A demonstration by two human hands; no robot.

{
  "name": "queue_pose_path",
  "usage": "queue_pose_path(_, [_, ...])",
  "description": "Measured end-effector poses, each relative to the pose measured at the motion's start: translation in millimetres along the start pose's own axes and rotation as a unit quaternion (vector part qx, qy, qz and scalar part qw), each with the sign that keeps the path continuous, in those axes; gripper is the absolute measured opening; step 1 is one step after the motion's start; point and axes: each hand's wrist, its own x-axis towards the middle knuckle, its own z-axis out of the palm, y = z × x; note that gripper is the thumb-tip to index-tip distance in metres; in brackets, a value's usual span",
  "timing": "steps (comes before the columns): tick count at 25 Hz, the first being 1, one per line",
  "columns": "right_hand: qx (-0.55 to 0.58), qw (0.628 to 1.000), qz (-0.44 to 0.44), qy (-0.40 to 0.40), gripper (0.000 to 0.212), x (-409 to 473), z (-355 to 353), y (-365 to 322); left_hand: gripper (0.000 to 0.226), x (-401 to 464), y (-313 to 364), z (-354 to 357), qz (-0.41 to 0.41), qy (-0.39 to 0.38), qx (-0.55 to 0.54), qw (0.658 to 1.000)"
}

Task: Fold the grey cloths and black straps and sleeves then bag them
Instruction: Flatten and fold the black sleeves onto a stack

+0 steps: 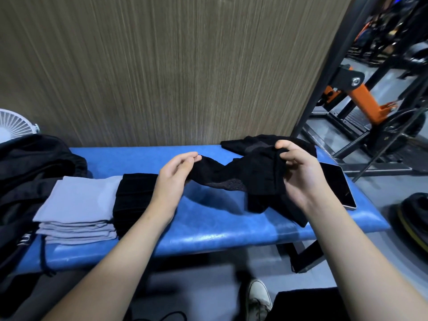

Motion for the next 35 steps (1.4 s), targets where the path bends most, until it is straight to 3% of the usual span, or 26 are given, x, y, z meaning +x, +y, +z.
queue_pose_path(5, [-0.102, 0.993, -0.036, 0.046, 0.031, 1.2, -0.9, 4.5, 0.025, -3.0, 6.7, 1.3, 0.049, 0.041, 0.04, 0.997])
queue_pose_path(11, [-0.127, 0.987, -0.07, 0.072, 0.029, 10.5, -9.8, 12.9, 0.052, -2.7, 10.6, -4.2, 0.066, 0.077, 0.068, 0.993])
queue_pose_path(14, [-0.147, 0.982, -0.083, 0.082, 0.032, 10.5, -10.3, 14.0, 0.065, -4.8, 15.0, -6.1, 0.016, 0.046, 0.062, 0.997])
queue_pose_path(18, [-0.259, 0.953, -0.111, 0.114, 0.032, 11.9, -15.2, 16.8, 0.073, -7.8, 24.0, -11.6, -0.069, -0.036, -0.004, 0.997])
queue_pose_path(21, [-0.343, 0.921, -0.149, 0.108, 0.033, 13.6, -19.8, 20.1, 0.064, -11.3, 27.1, -14.1, -0.111, -0.067, -0.046, 0.99])
queue_pose_path(24, [-0.368, 0.906, -0.195, 0.079, 0.037, 12.9, -18.8, 21.7, 0.035, -12.3, 22.6, -15.0, -0.115, -0.018, -0.084, 0.99])
queue_pose_path(29, [-0.409, 0.882, -0.23, 0.034, 0.033, 7.6, -9.3, 23.6, 0.03, -16.3, 13.7, -19.5, -0.106, 0.005, 0.022, 0.994])
queue_pose_path(35, [-0.489, 0.856, -0.158, 0.052, 0.034, 10.8, -14.0, 33.9, 0.029, -19.2, 0.7, -2.8, -0.071, -0.041, 0.215, 0.973])
